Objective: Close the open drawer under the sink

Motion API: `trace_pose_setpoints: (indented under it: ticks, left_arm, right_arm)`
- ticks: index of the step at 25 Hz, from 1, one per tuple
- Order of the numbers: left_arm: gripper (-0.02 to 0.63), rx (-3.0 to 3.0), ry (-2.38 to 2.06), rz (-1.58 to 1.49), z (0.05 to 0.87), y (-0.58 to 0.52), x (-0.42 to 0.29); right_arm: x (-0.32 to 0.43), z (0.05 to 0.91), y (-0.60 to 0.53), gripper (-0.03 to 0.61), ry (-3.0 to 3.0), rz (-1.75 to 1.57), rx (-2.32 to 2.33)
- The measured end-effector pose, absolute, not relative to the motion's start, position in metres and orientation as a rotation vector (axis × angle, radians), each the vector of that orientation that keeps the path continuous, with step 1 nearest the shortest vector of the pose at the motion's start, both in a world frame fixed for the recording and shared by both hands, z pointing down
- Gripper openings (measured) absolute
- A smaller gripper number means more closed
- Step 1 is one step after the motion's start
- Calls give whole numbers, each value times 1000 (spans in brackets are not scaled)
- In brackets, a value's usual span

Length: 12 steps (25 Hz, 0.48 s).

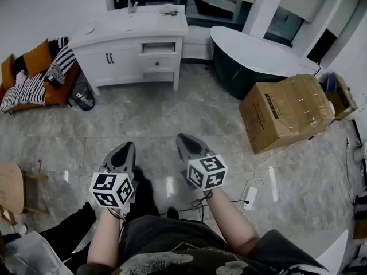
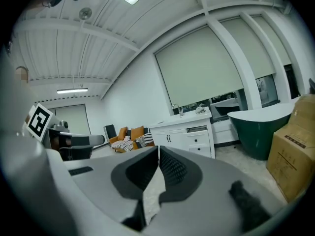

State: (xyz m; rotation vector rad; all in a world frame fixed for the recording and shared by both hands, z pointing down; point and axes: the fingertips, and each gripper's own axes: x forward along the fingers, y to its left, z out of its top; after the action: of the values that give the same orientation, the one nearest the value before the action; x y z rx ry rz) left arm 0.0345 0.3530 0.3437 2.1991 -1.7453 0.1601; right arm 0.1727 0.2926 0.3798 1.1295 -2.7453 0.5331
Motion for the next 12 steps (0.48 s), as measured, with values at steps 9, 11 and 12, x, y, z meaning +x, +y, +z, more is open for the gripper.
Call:
trace_pose_setpoints:
  ticks: [9,11,12]
  left_arm:
    - [14,2212,-1708,136,354,268,-13]
    - [15,2211,-1687,129,360,244,-24]
    - [15,2212,-1676,126,363,231,-30]
  right_arm:
    - [151,396,213,28,-2656,546,1232]
    - [142,401,191,28,-2636,553,1258]
    - [138,403,180,28,-2626,557,1272]
